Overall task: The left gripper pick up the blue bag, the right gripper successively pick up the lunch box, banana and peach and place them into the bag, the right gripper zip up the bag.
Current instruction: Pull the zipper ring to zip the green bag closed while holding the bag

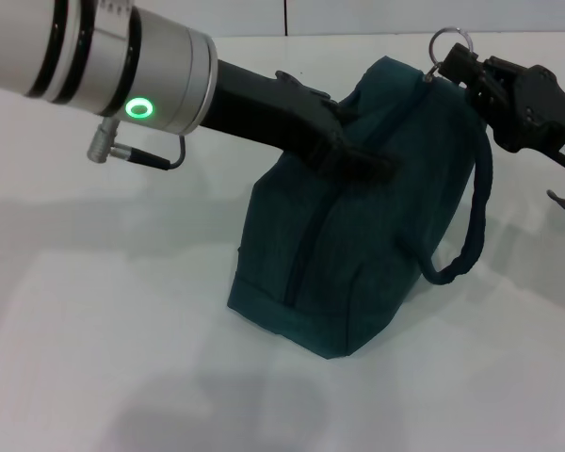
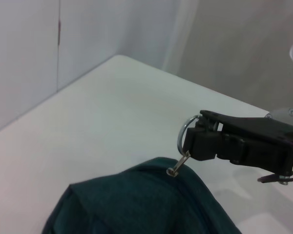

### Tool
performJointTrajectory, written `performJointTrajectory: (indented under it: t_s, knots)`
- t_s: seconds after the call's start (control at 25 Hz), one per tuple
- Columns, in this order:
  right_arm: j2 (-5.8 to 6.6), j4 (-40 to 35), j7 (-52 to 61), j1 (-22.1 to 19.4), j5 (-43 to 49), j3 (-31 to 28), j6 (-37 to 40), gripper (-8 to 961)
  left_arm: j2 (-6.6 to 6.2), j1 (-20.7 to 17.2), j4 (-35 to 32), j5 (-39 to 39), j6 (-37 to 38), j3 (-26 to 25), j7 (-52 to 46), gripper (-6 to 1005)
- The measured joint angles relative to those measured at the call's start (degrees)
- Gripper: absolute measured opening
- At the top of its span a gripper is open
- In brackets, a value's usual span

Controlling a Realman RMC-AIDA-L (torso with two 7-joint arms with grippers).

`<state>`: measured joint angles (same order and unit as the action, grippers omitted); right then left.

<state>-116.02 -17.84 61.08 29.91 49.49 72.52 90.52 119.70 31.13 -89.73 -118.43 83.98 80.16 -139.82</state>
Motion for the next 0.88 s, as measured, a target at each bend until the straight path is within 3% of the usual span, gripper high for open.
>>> performJointTrajectory:
  t_s: [0.16, 0.44, 0.64, 0.76, 0.88]
  knots:
    - [0.01, 0.0, 0.0, -0.1, 0.0, -0.1, 0.0, 112, 0.03, -1.9, -1.0, 0.4, -2.6, 1.9, 2.4, 708]
    - [0.0, 0.0, 0.1, -0.1, 0.0, -0.1, 0.0, 114, 0.01, -1.9, -0.9, 0.0, -2.7, 2.2, 3.5, 582]
    - [0.0, 0.0, 0.2, 0.0, 0.0, -0.1, 0.0, 116, 0.0, -2.0, -0.8, -0.1, -2.7, 2.6, 5.0, 342]
    - [0.0, 0.0, 0.3, 0.0, 0.0, -0.1, 0.0, 117, 0.0, -2.0, -0.7, -0.1, -2.7, 2.8, 6.1, 145]
    - [0.0, 0.0, 0.3, -0.1, -0.2, -0.1, 0.0, 119, -0.03, -2.0, -0.7, 0.2, -2.5, 2.8, 6.5, 108]
